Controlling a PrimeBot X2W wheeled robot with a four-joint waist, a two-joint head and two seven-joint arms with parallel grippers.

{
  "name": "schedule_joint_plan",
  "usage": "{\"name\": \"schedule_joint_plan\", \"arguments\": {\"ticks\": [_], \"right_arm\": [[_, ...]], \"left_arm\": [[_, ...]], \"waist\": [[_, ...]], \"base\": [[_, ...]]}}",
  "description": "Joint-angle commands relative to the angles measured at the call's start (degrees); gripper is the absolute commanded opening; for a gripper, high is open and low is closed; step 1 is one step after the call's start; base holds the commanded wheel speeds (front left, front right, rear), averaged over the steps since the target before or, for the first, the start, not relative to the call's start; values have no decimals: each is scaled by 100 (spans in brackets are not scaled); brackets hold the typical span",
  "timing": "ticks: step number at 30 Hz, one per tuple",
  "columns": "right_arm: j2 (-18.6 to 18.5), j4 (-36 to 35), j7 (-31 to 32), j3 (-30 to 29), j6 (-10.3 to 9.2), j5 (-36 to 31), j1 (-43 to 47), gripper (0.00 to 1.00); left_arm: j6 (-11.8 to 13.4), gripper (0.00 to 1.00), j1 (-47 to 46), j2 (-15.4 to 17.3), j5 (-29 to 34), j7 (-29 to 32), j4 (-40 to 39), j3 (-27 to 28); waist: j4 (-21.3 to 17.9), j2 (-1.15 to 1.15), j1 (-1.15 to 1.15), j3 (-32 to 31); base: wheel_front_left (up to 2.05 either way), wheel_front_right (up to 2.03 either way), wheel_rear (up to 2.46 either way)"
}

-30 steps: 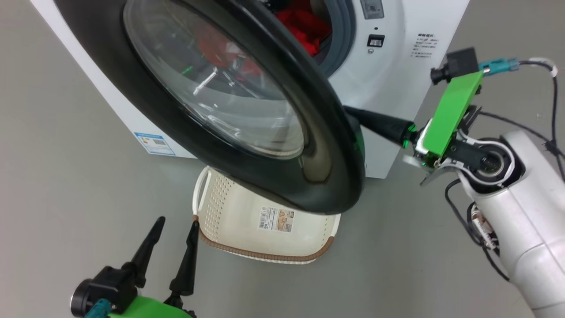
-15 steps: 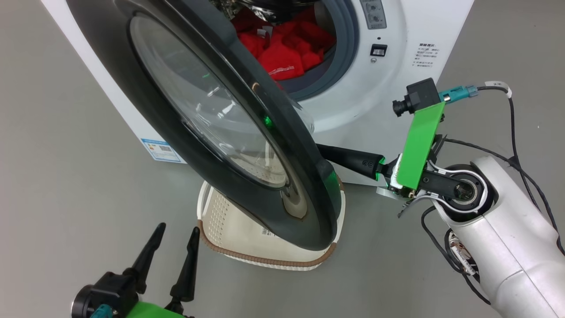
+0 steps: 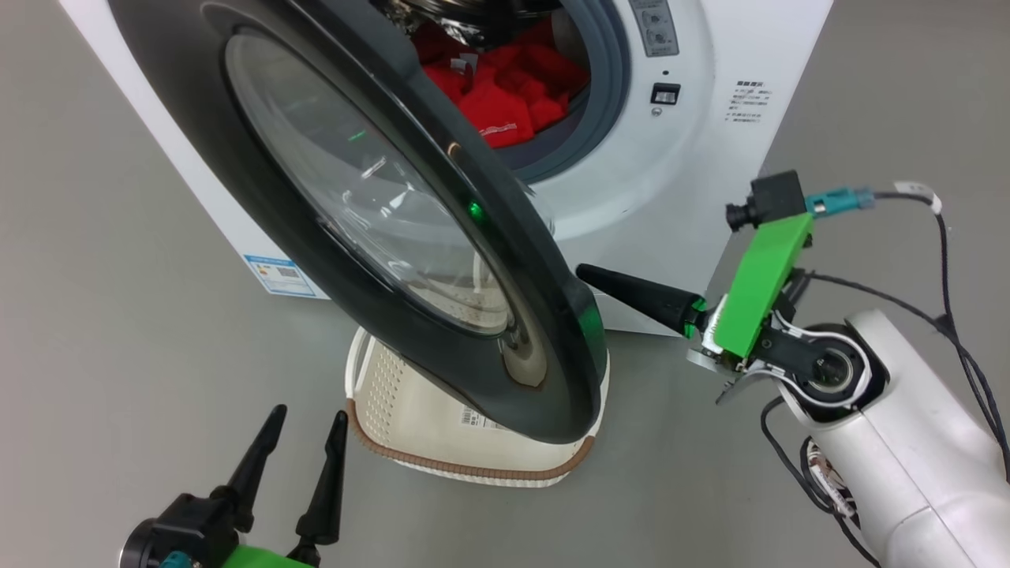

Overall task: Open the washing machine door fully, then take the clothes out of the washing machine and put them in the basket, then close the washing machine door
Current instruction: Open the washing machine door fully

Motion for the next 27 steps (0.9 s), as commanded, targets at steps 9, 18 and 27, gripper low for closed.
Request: {"name": "schedule_joint_plan", "arguments": {"ticks": [9, 18, 27], "right_arm": [[37, 83, -634, -198, 45, -12, 616, 100], [15, 149, -1119, -346, 45, 32, 1302, 100], [151, 129, -1638, -566, 45, 156, 2102, 100]], "left_arm": [[-31, 100, 29, 131, 44, -71, -99, 308], [-31, 100, 115, 134, 50, -71, -92, 433], [-31, 100, 205, 81, 56, -71, -103, 476]], "waist": [[-235, 0, 0, -83], [-416, 0, 0, -168], [-503, 0, 0, -223]], "base": [[0, 0, 0], [0, 0, 0], [0, 0, 0]]}}
